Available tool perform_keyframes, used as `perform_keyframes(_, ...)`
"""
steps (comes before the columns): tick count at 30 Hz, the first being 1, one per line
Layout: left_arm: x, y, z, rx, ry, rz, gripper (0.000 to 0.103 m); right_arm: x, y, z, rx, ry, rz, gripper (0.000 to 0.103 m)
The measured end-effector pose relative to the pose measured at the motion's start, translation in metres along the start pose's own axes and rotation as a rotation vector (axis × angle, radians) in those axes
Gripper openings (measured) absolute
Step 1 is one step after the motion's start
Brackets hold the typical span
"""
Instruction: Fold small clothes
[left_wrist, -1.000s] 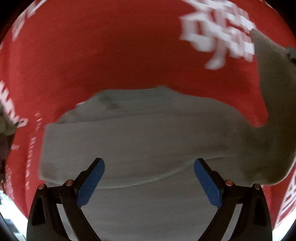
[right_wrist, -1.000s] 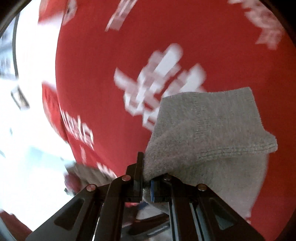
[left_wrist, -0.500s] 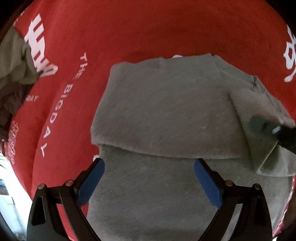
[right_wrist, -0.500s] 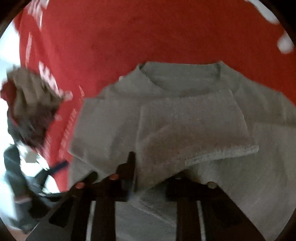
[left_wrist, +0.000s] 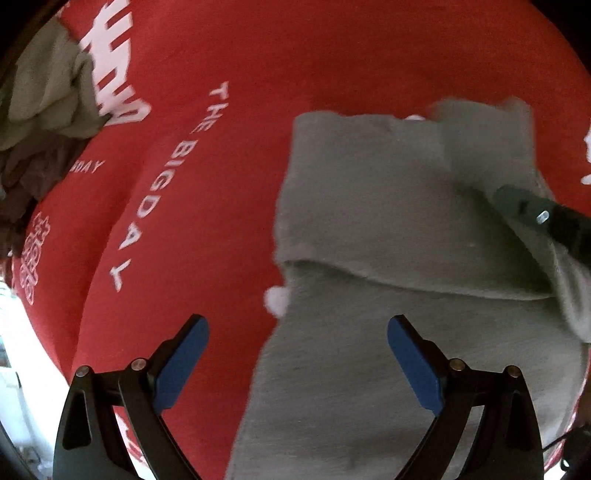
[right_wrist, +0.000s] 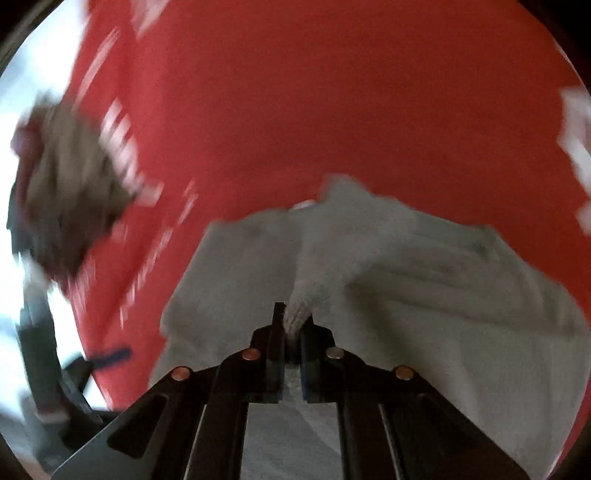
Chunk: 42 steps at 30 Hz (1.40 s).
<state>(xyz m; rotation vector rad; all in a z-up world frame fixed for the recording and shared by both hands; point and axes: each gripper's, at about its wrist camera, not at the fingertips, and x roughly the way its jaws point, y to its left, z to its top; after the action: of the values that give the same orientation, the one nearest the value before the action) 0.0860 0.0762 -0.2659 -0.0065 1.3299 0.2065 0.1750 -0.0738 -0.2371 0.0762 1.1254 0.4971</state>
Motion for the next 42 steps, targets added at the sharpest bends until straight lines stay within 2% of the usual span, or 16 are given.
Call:
perform_keyframes(2, 0.003, 0.010, -0.002, -0.023, 0.011, 0.013, 0.098, 0.020, 0.027, -0.006, -0.112, 0.042, -0.018, 0.007)
perform_keyframes(6, -0.002, 0.021, -0.003, -0.047, 0.005, 0.033, 0.098, 0.052, 0.046, -0.023, -0.178, 0.172, 0.015, 0.017)
perform_keyframes(8, -0.005, 0.024, -0.001, -0.056, 0.000, 0.036, 0.098, 0.045, 0.054, -0.030, -0.221, 0.172, 0.029, 0.047)
perform_keyframes(10, -0.010, 0.025, 0.003, -0.057, -0.002, 0.026, 0.098, 0.032, 0.054, -0.029, -0.200, 0.157, 0.047, 0.052)
perform_keyframes(13, -0.022, 0.016, 0.010, -0.031, -0.035, -0.002, 0.098, 0.002, 0.024, -0.034, -0.030, 0.120, 0.100, 0.052)
perform_keyframes(16, -0.027, -0.003, 0.019, 0.015, -0.059, -0.042, 0.098, -0.039, -0.032, -0.055, 0.205, 0.079, 0.086, 0.052)
perform_keyframes(18, -0.024, -0.020, 0.027, 0.054, -0.071, -0.058, 0.098, -0.066, -0.073, -0.077, 0.352, 0.052, 0.017, 0.052)
perform_keyframes(22, 0.002, -0.051, 0.046, 0.099, -0.057, -0.059, 0.098, -0.116, -0.151, -0.124, 0.585, -0.015, -0.205, 0.055)
perform_keyframes(24, 0.019, -0.060, 0.048, 0.120, -0.025, -0.027, 0.098, -0.120, -0.181, -0.140, 0.688, -0.013, -0.203, 0.055)
perform_keyframes(27, 0.027, -0.062, 0.046, 0.129, -0.026, -0.015, 0.098, -0.101, -0.210, -0.157, 0.798, 0.032, -0.087, 0.055)
perform_keyframes(28, 0.025, -0.061, 0.046, 0.133, -0.024, -0.014, 0.098, -0.095, -0.213, -0.159, 0.817, 0.036, -0.042, 0.048)
perform_keyframes(29, 0.024, -0.061, 0.045, 0.140, -0.023, -0.010, 0.098, -0.097, -0.211, -0.156, 0.803, 0.017, -0.021, 0.013)
perform_keyframes(30, 0.023, -0.060, 0.045, 0.145, -0.023, -0.007, 0.098, -0.096, -0.210, -0.152, 0.788, 0.022, 0.006, 0.010)
perform_keyframes(34, 0.024, -0.061, 0.044, 0.155, -0.020, -0.003, 0.100, -0.098, -0.204, -0.141, 0.666, 0.045, -0.081, 0.009)
perform_keyframes(38, 0.015, -0.057, 0.043, 0.153, -0.009, 0.003, 0.100, -0.091, -0.216, -0.150, 0.726, 0.052, -0.094, 0.009)
perform_keyframes(42, 0.001, -0.045, 0.032, 0.167, 0.000, 0.020, 0.100, -0.110, -0.208, -0.153, 0.728, 0.053, -0.154, 0.011)
